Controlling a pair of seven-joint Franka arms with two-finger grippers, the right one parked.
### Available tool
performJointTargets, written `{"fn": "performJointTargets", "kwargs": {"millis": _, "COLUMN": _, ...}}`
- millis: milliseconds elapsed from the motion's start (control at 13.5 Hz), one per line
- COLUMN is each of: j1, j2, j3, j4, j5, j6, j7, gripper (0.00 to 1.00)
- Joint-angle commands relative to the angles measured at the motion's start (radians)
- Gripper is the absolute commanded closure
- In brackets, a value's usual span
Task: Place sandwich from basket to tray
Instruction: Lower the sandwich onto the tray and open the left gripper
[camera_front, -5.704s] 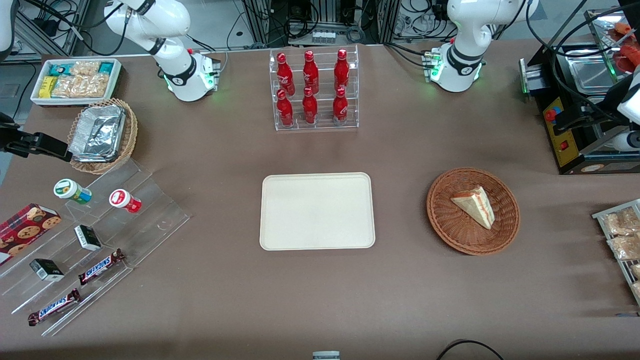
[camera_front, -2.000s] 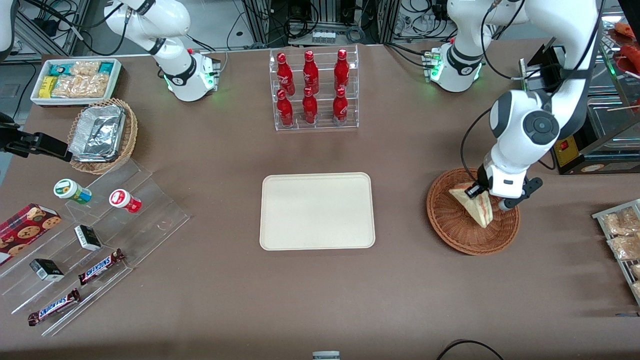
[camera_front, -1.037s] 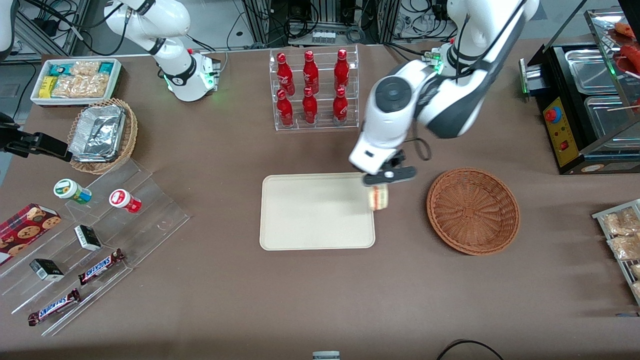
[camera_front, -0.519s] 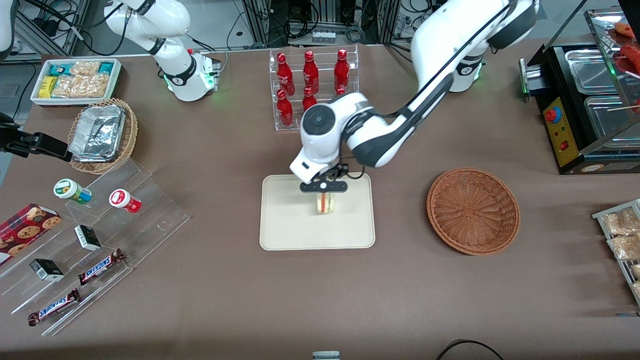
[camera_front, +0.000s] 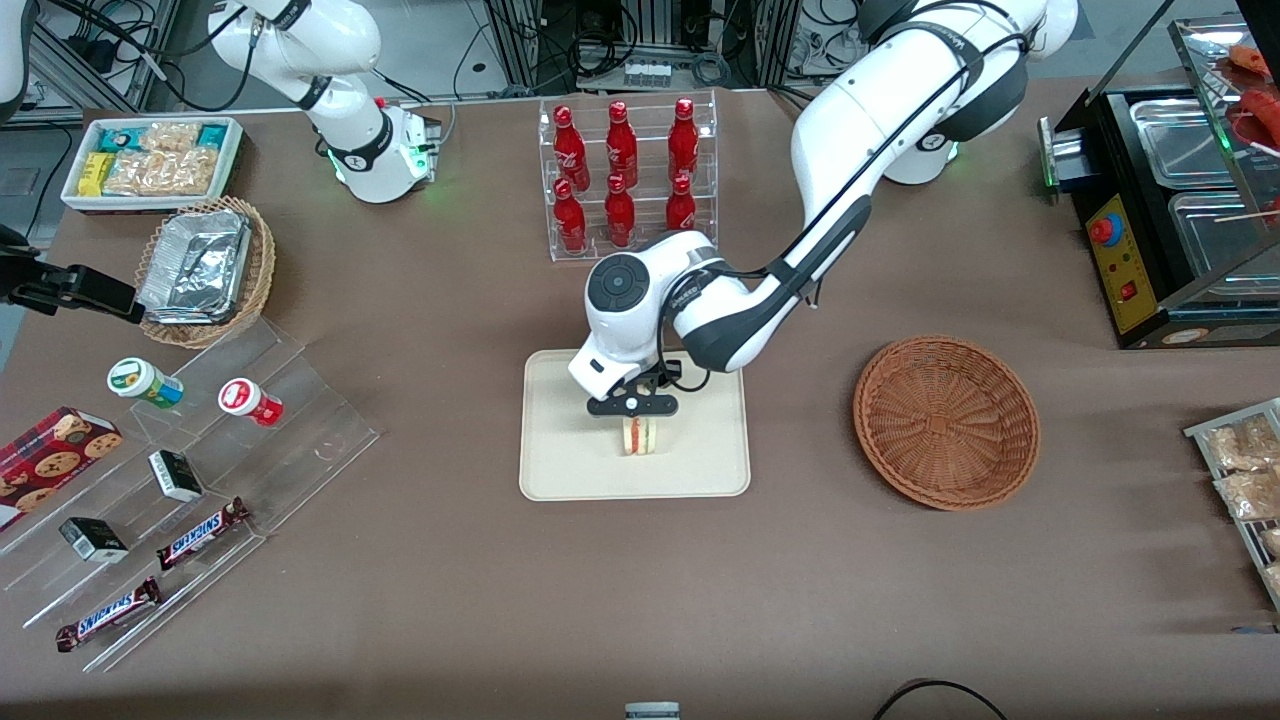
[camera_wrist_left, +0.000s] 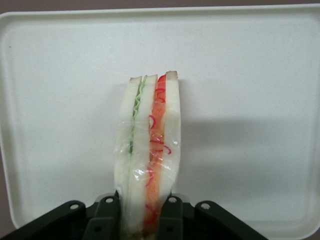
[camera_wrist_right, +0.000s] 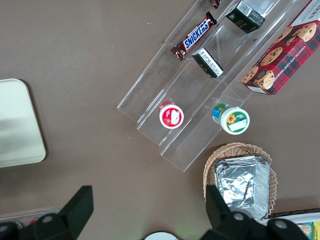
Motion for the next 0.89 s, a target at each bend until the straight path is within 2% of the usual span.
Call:
{"fn": "performJointTargets", "kwargs": {"millis": 0, "j1": -0.054, "j2": 0.022, "j3": 0.052, "j4": 0.04, "j5": 0.021, "j6": 0.03, "j7": -0.014, "gripper": 0.88}}
{"fn": "performJointTargets", "kwargs": {"millis": 74, "j1": -0.054, "j2": 0.032, "j3": 0.054, "j4": 0.04, "j5": 0.021, "j6": 0.031, "j7": -0.014, "gripper": 0.86}}
{"fn": "performJointTargets", "kwargs": {"millis": 148, "j1": -0.054, "j2": 0.035, "j3": 0.057, "j4": 0.04, "j5": 0.021, "j6": 0.031, "j7": -0.012, "gripper": 0.74}}
{"fn": "performJointTargets", "kwargs": {"millis": 296, "j1": -0.049, "j2": 0.034, "j3": 0.057, "j4": 0.037, "j5": 0.019, "j6": 0.031, "j7": -0.007, "gripper": 0.08}}
{"fn": "performJointTargets", "kwargs": {"millis": 370, "j1": -0.045, "j2": 0.031, "j3": 0.055, "j4": 0.039, "j5": 0.018, "j6": 0.031, "j7": -0.012, "gripper": 0.01}}
{"fn": "performJointTargets", "kwargs": {"millis": 593, "j1": -0.028, "j2": -0.01, "j3": 0.054, "j4": 0.033, "j5": 0.003, "j6": 0.019, "j7": -0.017, "gripper": 0.01}}
{"fn": "performJointTargets", "kwargs": {"millis": 815, "j1": 0.019, "j2": -0.121, "j3": 0.055, "j4": 0.002, "j5": -0.121, "j6": -0.062, "j7": -0.018, "gripper": 0.01}}
